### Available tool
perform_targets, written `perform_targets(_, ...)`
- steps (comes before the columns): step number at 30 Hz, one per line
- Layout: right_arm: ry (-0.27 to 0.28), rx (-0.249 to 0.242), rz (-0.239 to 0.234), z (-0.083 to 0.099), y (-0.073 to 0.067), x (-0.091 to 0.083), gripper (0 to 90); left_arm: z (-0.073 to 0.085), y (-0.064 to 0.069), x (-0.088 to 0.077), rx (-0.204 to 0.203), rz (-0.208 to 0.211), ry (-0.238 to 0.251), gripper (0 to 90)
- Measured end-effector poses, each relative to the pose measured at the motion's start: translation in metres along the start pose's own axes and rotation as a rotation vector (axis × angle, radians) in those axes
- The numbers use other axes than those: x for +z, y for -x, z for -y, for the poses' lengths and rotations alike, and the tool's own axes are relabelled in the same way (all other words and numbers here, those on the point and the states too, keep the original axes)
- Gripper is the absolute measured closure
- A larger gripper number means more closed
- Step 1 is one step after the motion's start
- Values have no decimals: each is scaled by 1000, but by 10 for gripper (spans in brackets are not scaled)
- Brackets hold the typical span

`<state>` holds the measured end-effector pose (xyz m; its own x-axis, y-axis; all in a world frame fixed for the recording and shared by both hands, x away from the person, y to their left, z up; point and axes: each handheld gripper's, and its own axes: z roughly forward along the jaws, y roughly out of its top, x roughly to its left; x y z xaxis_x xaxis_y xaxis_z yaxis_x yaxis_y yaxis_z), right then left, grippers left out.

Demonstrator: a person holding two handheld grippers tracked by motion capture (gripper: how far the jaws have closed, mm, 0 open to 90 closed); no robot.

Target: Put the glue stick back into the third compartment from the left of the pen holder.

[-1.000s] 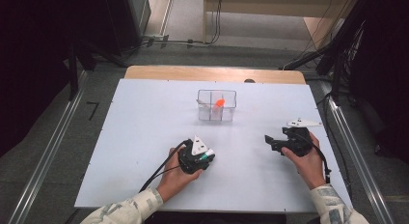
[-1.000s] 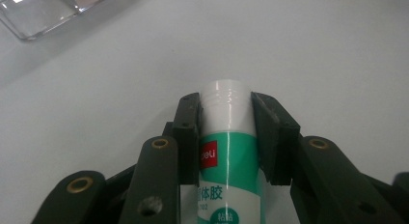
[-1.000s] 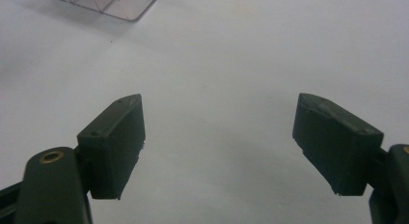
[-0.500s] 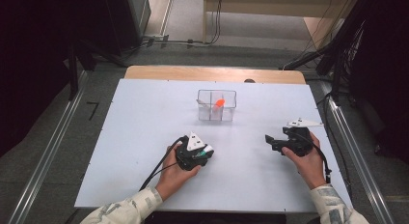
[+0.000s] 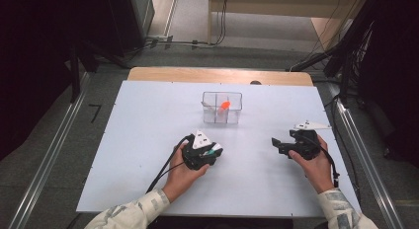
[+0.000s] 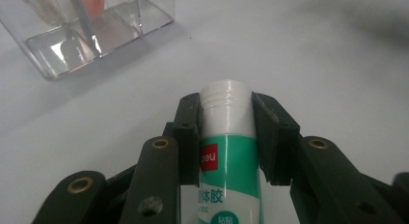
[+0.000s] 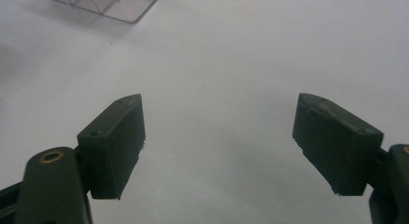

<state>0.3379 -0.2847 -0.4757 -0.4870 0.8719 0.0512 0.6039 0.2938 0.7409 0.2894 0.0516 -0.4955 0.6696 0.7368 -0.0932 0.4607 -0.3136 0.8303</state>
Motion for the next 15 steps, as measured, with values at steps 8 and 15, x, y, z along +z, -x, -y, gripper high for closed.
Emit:
perform_targets(8,-1,1,-5,0,0,0,175,-16,0,2,-34,5,42,660)
perform_targets(15,1,0,-5,0,1,0,175,-32,-1,6,-43,2,76,660)
